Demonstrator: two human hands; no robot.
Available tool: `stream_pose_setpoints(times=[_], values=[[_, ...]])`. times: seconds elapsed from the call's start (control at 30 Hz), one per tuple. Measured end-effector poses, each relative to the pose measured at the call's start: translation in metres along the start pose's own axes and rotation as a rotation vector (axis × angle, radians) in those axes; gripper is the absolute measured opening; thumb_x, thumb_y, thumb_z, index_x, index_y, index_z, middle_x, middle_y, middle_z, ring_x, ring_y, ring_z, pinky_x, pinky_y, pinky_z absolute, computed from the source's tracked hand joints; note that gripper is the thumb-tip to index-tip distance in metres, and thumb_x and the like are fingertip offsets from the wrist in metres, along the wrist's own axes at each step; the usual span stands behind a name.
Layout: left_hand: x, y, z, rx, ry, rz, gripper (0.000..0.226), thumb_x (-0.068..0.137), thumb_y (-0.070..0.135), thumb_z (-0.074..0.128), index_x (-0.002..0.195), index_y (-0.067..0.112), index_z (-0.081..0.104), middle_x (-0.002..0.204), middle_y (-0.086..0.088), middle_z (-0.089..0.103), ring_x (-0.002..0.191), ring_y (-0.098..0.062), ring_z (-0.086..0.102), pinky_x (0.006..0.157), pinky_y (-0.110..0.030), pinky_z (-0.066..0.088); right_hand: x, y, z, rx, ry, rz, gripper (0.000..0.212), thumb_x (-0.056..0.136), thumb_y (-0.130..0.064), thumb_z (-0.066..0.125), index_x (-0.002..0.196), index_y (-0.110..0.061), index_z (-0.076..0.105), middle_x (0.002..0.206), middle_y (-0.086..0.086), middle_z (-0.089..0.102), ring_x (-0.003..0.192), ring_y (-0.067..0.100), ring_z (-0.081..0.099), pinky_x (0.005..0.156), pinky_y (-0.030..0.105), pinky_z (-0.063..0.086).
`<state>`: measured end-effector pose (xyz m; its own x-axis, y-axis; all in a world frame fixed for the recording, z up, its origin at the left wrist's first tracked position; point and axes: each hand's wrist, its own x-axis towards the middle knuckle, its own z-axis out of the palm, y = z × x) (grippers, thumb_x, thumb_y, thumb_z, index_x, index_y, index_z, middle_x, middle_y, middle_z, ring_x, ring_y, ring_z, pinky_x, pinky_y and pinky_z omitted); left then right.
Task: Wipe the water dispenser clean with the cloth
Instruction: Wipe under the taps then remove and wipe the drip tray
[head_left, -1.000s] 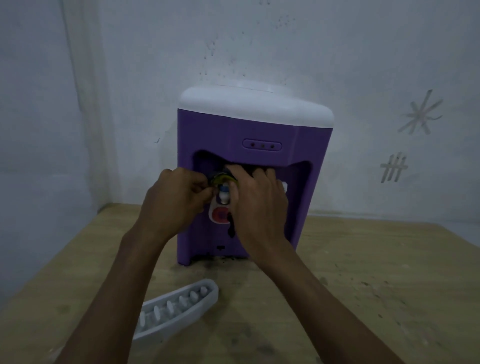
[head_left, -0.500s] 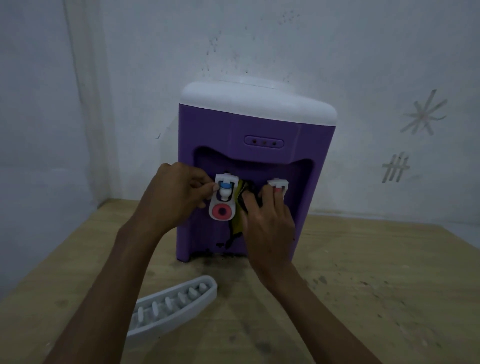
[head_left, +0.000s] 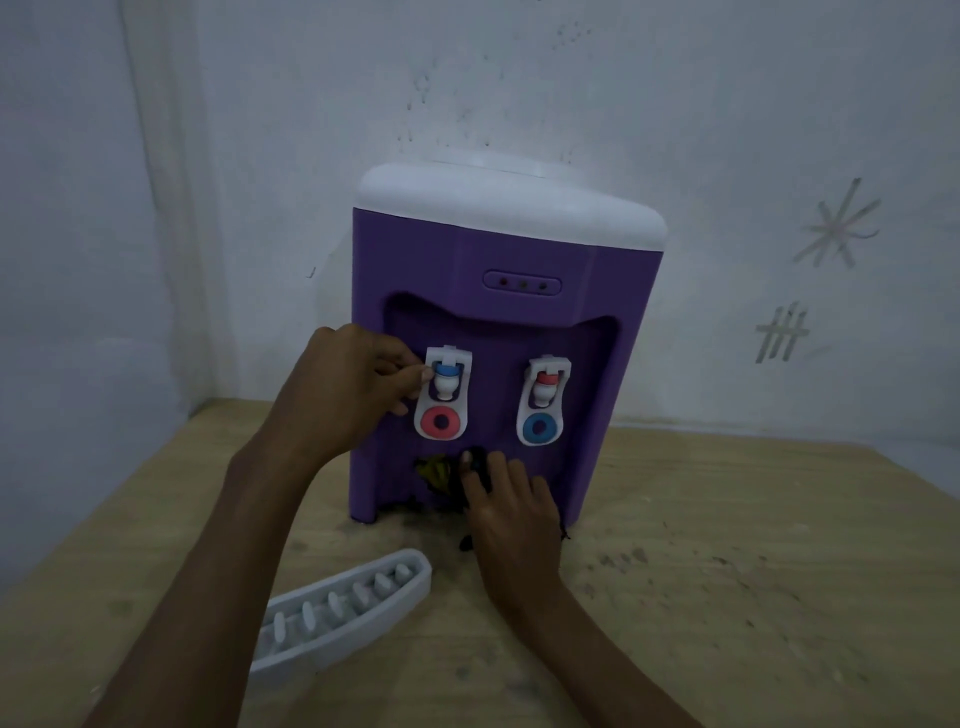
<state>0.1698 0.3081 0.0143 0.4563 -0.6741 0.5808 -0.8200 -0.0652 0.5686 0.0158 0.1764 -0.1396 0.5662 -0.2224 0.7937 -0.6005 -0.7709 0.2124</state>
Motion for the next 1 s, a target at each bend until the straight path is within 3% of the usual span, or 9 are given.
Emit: stream_pose_setpoints(times=[0.1,0.2,0.3,0.47,0.63,0.73,0.8,0.87,1.0], values=[[0.000,-0.001,0.000,0.008,-0.007,0.000,0.016,0.093,0.030,0.073,0.092,0.016,0.081,0.078,0.005,0.077,0.058,0.000,0.070,0.060,-0.011,0.050,0.007,0.008,-0.005,0.006,-0.010,0.019,0.047,0.077,-0.017,0.088,0.121,-0.014,0.071,0.108,0.007,0.066,0.090,0.026,0.063,0.064,0.037,0.050],[0.000,-0.001,0.001,0.017,-0.012,-0.009,0.017,0.093,0.030,0.072,0.095,0.016,0.080,0.081,0.004,0.078,0.060,0.001,0.070,0.064,-0.016,0.054,0.016,0.012,-0.008,0.042,0.013,0.074,0.043,0.080,-0.019,0.086,0.120,-0.014,0.071,0.107,0.005,0.067,0.089,0.023,0.066,0.059,0.034,0.052],[0.001,-0.001,0.001,0.024,-0.013,-0.012,0.017,0.093,0.031,0.071,0.095,0.017,0.080,0.082,0.004,0.078,0.060,0.002,0.070,0.064,-0.016,0.053,0.007,0.008,0.001,0.038,-0.070,0.047,0.052,0.077,-0.019,0.088,0.125,-0.011,0.069,0.111,0.005,0.067,0.082,0.022,0.068,0.052,0.035,0.055],[-0.002,0.000,0.002,0.029,0.004,-0.002,0.018,0.093,0.032,0.072,0.095,0.016,0.080,0.080,0.005,0.077,0.060,0.002,0.070,0.065,-0.018,0.054,0.004,0.008,-0.009,0.134,-0.195,0.094,0.041,0.070,-0.019,0.087,0.109,-0.018,0.076,0.100,-0.001,0.069,0.067,0.020,0.069,0.041,0.032,0.051],[-0.005,0.001,0.004,0.089,0.034,0.021,0.020,0.094,0.036,0.071,0.094,0.017,0.079,0.078,0.005,0.077,0.058,0.004,0.068,0.064,-0.021,0.053,-0.001,0.019,-0.036,0.341,-0.264,0.223,0.034,0.090,-0.033,0.065,0.124,-0.033,0.068,0.110,-0.009,0.067,0.085,0.016,0.069,0.058,0.034,0.056],[-0.008,0.006,0.004,0.110,0.042,0.009,0.018,0.096,0.034,0.069,0.093,0.018,0.078,0.078,0.006,0.077,0.060,0.004,0.069,0.061,-0.013,0.048,-0.010,0.026,-0.045,0.641,-0.220,0.499,0.030,0.093,-0.034,0.065,0.124,-0.038,0.068,0.110,-0.015,0.070,0.096,0.009,0.066,0.074,0.034,0.058],[-0.011,0.010,0.001,0.091,0.030,-0.016,0.017,0.098,0.032,0.067,0.097,0.018,0.076,0.081,0.006,0.077,0.064,0.005,0.069,0.058,-0.005,0.044,-0.019,0.025,-0.047,0.974,-0.153,0.746,0.017,0.097,-0.029,0.064,0.112,-0.036,0.070,0.102,-0.015,0.073,0.094,0.007,0.068,0.076,0.030,0.057],[-0.016,0.015,0.000,0.075,0.027,-0.048,0.017,0.099,0.031,0.066,0.104,0.018,0.074,0.085,0.008,0.076,0.068,0.003,0.069,0.060,-0.007,0.047,-0.026,0.026,-0.051,1.204,-0.124,0.938,0.015,0.102,-0.025,0.059,0.102,-0.036,0.069,0.100,-0.011,0.074,0.092,0.009,0.069,0.074,0.025,0.056],[-0.045,0.020,0.007,0.042,0.081,-0.141,0.026,0.098,0.036,0.065,0.121,0.023,0.060,0.088,0.011,0.071,0.075,0.002,0.064,0.060,-0.011,0.043,-0.023,0.043,-0.047,1.533,-0.165,1.272,0.017,0.102,-0.033,0.059,0.103,-0.026,0.075,0.099,0.003,0.076,0.088,0.027,0.071,0.076,0.044,0.061]])
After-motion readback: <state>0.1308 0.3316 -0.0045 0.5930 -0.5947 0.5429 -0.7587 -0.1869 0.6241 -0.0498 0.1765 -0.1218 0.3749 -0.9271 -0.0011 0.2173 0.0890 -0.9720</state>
